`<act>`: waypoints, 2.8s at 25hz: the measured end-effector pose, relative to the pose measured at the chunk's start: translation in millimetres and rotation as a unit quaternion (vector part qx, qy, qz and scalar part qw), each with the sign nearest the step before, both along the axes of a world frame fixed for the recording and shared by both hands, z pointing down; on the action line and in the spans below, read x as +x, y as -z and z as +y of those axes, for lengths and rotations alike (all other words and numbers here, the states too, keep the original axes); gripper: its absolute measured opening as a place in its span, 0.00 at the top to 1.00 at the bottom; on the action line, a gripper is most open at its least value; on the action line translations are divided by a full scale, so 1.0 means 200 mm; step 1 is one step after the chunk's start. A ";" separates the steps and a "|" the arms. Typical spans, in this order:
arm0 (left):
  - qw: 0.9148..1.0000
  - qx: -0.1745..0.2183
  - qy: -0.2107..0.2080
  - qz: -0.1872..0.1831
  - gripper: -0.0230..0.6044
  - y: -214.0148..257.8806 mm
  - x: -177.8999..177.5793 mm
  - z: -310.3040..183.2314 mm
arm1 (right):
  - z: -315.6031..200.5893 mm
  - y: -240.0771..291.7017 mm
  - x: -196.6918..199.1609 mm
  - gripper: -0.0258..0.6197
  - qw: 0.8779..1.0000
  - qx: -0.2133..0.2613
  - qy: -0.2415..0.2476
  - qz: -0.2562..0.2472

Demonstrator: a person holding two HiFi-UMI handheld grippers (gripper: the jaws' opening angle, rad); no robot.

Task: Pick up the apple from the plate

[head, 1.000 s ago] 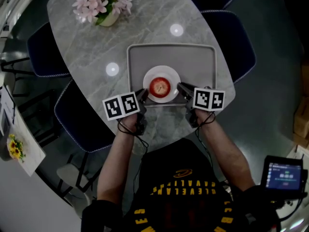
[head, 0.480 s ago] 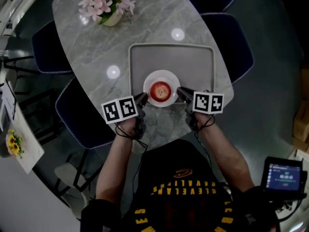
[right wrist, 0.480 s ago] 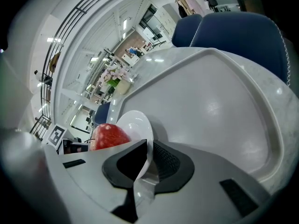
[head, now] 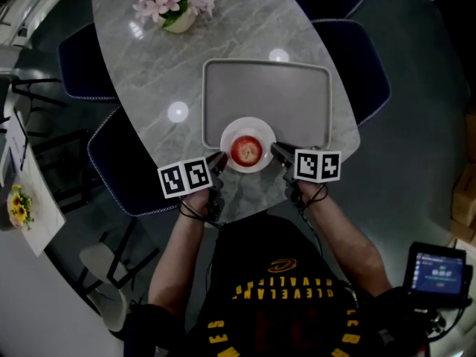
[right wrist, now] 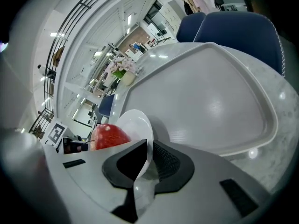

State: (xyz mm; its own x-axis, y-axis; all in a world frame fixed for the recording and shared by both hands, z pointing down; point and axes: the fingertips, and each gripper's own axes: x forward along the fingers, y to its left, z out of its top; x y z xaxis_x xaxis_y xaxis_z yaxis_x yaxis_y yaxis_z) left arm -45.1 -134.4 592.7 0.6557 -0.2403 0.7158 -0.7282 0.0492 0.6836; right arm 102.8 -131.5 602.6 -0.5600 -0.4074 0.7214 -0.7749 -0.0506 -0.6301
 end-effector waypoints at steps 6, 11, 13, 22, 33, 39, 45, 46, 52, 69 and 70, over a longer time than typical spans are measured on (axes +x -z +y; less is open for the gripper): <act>1.000 -0.008 0.022 0.000 0.91 -0.02 -0.07 0.17 | 0.12 0.00 -0.07 0.89 1.000 0.001 0.028 0.000; 0.999 -0.014 0.047 0.001 0.91 -0.03 -0.16 0.33 | 0.24 0.00 -0.16 0.89 0.999 0.002 0.053 -0.007; 0.998 -0.014 0.054 0.000 0.91 -0.04 -0.22 0.42 | 0.32 -0.02 -0.22 0.89 0.998 0.003 0.062 -0.010; 0.996 -0.020 0.085 -0.006 0.91 -0.10 -0.32 0.63 | 0.50 -0.09 -0.33 0.89 0.995 -0.004 0.097 -0.012; 0.993 -0.029 0.115 -0.002 0.91 -0.19 -0.39 0.64 | 0.47 -0.16 -0.40 0.89 0.994 0.003 0.112 -0.004; 0.993 -0.032 0.117 -0.002 0.91 -0.21 -0.41 0.64 | 0.47 -0.19 -0.43 0.88 0.992 0.002 0.124 0.005; 0.993 -0.036 0.114 0.000 0.91 -0.23 -0.41 0.65 | 0.48 -0.20 -0.43 0.88 0.992 -0.001 0.124 0.009; 0.993 -0.036 0.114 -0.001 0.91 -0.23 -0.42 0.65 | 0.48 -0.20 -0.43 0.88 0.992 -0.001 0.124 0.008; 0.993 -0.041 0.112 -0.008 0.91 -0.24 -0.43 0.66 | 0.49 -0.21 -0.44 0.89 0.992 0.001 0.125 0.008; 0.995 -0.021 0.088 -0.037 0.91 -0.27 -0.42 0.65 | 0.46 -0.22 -0.40 0.88 0.989 0.035 0.141 0.040; 0.995 -0.015 0.085 -0.046 0.91 -0.27 -0.42 0.64 | 0.45 -0.21 -0.39 0.88 0.989 0.040 0.137 0.045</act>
